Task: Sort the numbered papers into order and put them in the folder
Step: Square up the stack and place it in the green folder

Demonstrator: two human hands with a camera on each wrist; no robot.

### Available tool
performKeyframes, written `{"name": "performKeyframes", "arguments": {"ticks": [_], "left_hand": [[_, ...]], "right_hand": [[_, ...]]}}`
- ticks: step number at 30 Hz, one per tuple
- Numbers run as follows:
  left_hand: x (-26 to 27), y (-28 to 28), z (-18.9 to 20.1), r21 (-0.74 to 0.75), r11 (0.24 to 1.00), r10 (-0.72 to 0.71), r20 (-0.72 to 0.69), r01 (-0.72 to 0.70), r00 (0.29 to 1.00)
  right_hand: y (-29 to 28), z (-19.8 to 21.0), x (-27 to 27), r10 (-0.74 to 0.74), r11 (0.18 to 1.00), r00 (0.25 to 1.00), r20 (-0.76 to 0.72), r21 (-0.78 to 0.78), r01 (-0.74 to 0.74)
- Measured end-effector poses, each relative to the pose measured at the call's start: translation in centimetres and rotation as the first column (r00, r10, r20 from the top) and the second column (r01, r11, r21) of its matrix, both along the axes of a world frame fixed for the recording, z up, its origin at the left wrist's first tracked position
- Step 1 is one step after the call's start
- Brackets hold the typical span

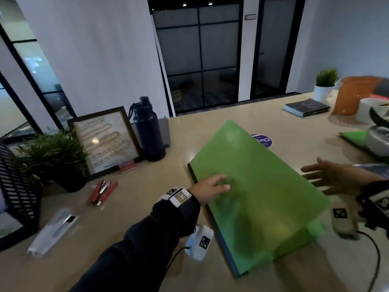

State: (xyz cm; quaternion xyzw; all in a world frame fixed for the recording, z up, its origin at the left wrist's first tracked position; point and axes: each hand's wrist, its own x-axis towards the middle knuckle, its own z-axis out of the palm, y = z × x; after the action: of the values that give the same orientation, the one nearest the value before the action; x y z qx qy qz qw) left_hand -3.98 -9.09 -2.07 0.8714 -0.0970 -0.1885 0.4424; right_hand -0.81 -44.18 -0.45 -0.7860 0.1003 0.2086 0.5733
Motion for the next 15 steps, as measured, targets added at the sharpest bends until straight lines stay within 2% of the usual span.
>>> {"name": "performKeyframes", "arguments": {"ticks": [1,2,4,6,8,10,11,15], "left_hand": [[0.4,-0.4,-0.5,0.177,0.981,-0.076,-0.016,0.078,0.997],[0.8,-0.7,-1.1,0.338,0.930,-0.137,-0.040,0.142,0.990],[1.6,-0.8,-2.1,0.518,0.830,-0.191,-0.086,0.208,0.978],[2.2,-0.3,-2.8,0.566,0.794,-0.186,-0.119,0.221,0.975],[2.7,0.5,-3.0,0.561,0.802,-0.157,-0.134,0.205,0.978],[2.6,1.8,-3.1,0.549,0.822,-0.102,-0.117,0.150,0.988],[2.4,2.5,-3.4,0.559,0.822,-0.066,-0.101,0.111,0.993],[1.6,5.7,-4.6,0.633,0.773,0.026,-0.092,0.038,0.995]], "right_hand": [[-0.1,0.3,0.0,0.013,0.999,1.000,-0.020,-0.037,-0.014],[0.3,0.5,-0.1,0.040,0.994,0.998,-0.041,-0.100,-0.044],[1.8,0.2,-0.1,0.080,0.968,0.993,-0.091,-0.229,-0.099],[4.0,-0.5,-0.4,0.120,0.924,0.978,-0.168,-0.343,-0.172],[6.5,-1.7,-0.2,0.183,0.831,0.962,-0.202,-0.491,-0.261],[8.6,-2.8,0.5,0.284,0.645,0.938,-0.199,-0.684,-0.340],[9.7,-3.1,0.9,0.307,0.583,0.934,-0.186,-0.739,-0.338],[13.3,-3.1,1.8,0.323,0.549,0.930,-0.175,-0.766,-0.335]]}}
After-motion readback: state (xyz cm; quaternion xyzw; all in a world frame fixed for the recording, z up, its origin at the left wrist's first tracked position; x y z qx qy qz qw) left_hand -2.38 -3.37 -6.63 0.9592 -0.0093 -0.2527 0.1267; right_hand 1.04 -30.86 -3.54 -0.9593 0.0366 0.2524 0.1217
